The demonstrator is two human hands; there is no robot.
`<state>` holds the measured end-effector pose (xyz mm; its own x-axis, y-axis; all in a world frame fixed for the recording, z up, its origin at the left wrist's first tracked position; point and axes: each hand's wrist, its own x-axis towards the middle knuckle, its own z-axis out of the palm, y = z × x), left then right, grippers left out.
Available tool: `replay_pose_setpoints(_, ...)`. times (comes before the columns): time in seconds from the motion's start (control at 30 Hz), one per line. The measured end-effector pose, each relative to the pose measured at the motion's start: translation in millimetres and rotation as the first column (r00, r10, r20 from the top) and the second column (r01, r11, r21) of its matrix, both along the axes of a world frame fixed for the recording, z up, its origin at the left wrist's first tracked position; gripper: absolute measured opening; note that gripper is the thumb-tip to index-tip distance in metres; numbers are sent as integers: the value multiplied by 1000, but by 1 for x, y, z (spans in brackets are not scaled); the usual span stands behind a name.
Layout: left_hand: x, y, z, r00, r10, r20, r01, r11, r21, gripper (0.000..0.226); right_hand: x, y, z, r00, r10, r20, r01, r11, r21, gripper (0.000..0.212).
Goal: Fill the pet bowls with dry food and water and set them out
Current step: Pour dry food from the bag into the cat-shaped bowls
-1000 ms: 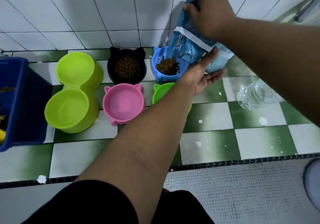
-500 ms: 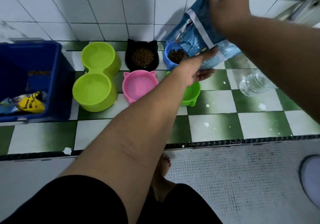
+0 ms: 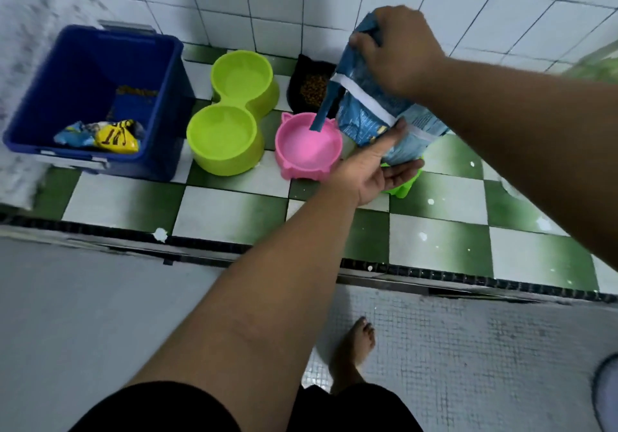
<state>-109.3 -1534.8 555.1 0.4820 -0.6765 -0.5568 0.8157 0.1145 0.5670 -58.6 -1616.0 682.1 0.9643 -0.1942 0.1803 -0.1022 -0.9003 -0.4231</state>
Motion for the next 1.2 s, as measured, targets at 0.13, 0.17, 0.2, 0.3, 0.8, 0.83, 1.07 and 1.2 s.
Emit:
replay_pose_setpoints(0.13,-5,6,0,998,58,-35,-59,997,-40,62,13,14,-5,991,109,-72,-112,993,-39,34)
replay_pose_setpoints(0.17,-6,7,0,997,68,-43,-70,996,-59,75,17,16,-7,990,118,-83,-122,992,-40,33)
replay_pose_setpoints(0.2,-6,8,-2,996,77,-52,-82,993,-82,84,19,17,-9,988,123,-92,-127,991,-32,33)
replay_pose_setpoints(0.3,-4,9,-6,992,109,-63,-115,987,-112,94,25,21,-14,985,130,-117,-133,991,-22,29)
replay_pose_setpoints(0.8,-6,14,-9,983,150,-105,-164,978,-131,84,30,45,-19,973,131,-192,-151,984,-93,34)
replay_pose_setpoints(0.83,-6,14,-9,983,149,-105,-162,979,-123,81,29,46,-19,972,130,-195,-151,984,-95,35)
replay_pose_setpoints(1.07,-10,14,-6,981,150,-123,-163,981,-106,99,26,50,-18,966,144,-216,-173,977,-121,36)
replay_pose_setpoints(1.2,-10,13,-6,985,139,-106,-149,985,-88,95,24,49,-17,970,139,-201,-165,979,-122,36)
